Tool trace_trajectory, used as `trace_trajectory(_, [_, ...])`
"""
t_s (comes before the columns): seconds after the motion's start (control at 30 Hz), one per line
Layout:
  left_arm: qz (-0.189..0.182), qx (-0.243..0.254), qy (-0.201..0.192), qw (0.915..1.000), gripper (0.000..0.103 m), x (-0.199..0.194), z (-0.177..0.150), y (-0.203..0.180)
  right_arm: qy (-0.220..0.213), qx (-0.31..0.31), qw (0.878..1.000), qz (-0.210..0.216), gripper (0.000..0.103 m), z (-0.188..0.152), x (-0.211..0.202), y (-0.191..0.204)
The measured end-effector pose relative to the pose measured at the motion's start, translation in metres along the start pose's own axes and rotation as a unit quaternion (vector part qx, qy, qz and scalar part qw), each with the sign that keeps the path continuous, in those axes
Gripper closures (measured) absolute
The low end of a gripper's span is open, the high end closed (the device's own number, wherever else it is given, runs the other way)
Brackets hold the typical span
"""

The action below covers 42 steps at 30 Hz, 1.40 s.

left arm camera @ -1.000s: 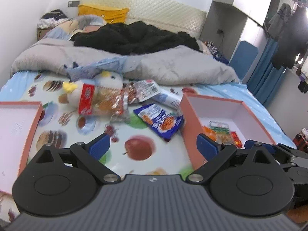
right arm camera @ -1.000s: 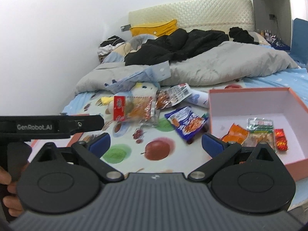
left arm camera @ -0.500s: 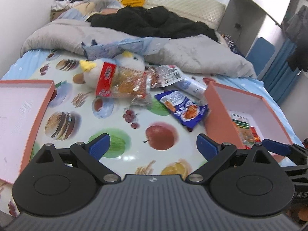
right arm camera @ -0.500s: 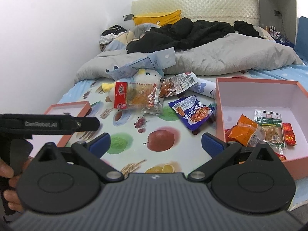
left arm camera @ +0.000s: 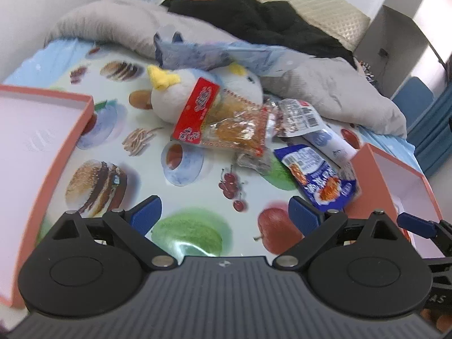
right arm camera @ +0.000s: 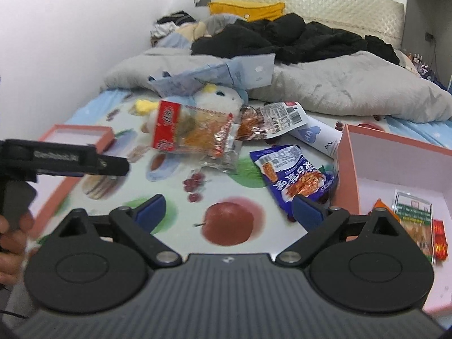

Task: Organize snacks
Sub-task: 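Withdraw both open tools from the box toward the snack pile, then grasp the red-labelled jerky packet with the left tool while the right tool grasps the blue packet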

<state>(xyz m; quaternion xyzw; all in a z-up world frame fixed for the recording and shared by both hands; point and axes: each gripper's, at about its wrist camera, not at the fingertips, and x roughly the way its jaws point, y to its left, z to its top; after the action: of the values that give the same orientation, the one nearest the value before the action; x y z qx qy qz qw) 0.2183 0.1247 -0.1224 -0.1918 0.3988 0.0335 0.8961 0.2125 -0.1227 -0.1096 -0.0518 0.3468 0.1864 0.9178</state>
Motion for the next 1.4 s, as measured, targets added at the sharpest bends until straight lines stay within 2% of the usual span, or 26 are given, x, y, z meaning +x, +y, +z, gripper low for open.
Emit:
trace_trajectory(0.13, [-0.018, -0.031, 0.013, 0.9993, 0.005, 0.04, 0.011, 0.015, 0.016, -0.017, 1.0, -0.013, 0.006, 0.011, 0.037, -0.009])
trace_trajectory(0.23, [-0.045, -0.055, 0.015, 0.9974, 0.005, 0.066, 0.014, 0.021, 0.021, -0.038, 0.999, -0.013, 0.006, 0.017, 0.059, -0.013])
trace_trajectory(0.47, [-0.099, -0.12, 0.019, 0.9877, 0.006, 0.126, 0.017, 0.025, 0.041, -0.087, 0.995, -0.036, 0.006, 0.029, 0.116, -0.021])
trace_trajectory(0.53, [-0.108, -0.138, 0.024, 0.9842, 0.006, 0.141, 0.018, 0.027, 0.062, -0.102, 0.992, -0.031, 0.006, 0.031, 0.133, -0.022])
trace_trajectory(0.6, [-0.106, -0.154, 0.039, 0.9817, 0.006, 0.154, 0.023, 0.027, 0.085, -0.121, 0.988, -0.03, 0.006, 0.033, 0.149, -0.023])
trace_trajectory(0.7, [-0.117, -0.157, 0.031, 0.9801, 0.006, 0.168, 0.031, 0.025, 0.084, -0.128, 0.987, -0.041, 0.006, 0.037, 0.163, -0.026])
trace_trajectory(0.8, [-0.105, -0.171, 0.025, 0.9794, 0.006, 0.182, 0.038, 0.027, 0.09, -0.116, 0.988, -0.052, 0.006, 0.042, 0.181, -0.035])
trace_trajectory(0.87, [-0.111, -0.182, 0.026, 0.9768, 0.006, 0.192, 0.041, 0.027, 0.099, -0.115, 0.987, -0.059, 0.005, 0.046, 0.193, -0.04])
trace_trajectory(1.1, [-0.11, -0.203, -0.012, 0.973, 0.005, 0.202, 0.045, 0.022, 0.123, -0.122, 0.982, -0.069, 0.005, 0.054, 0.22, -0.054])
trace_trajectory(1.27, [-0.102, -0.194, -0.02, 0.9755, 0.005, 0.207, 0.048, 0.016, 0.153, -0.092, 0.982, -0.062, 0.005, 0.05, 0.234, -0.059])
trace_trajectory(1.4, [-0.09, -0.203, -0.034, 0.9744, 0.005, 0.208, 0.048, 0.012, 0.169, -0.034, 0.984, -0.044, 0.006, 0.046, 0.237, -0.068])
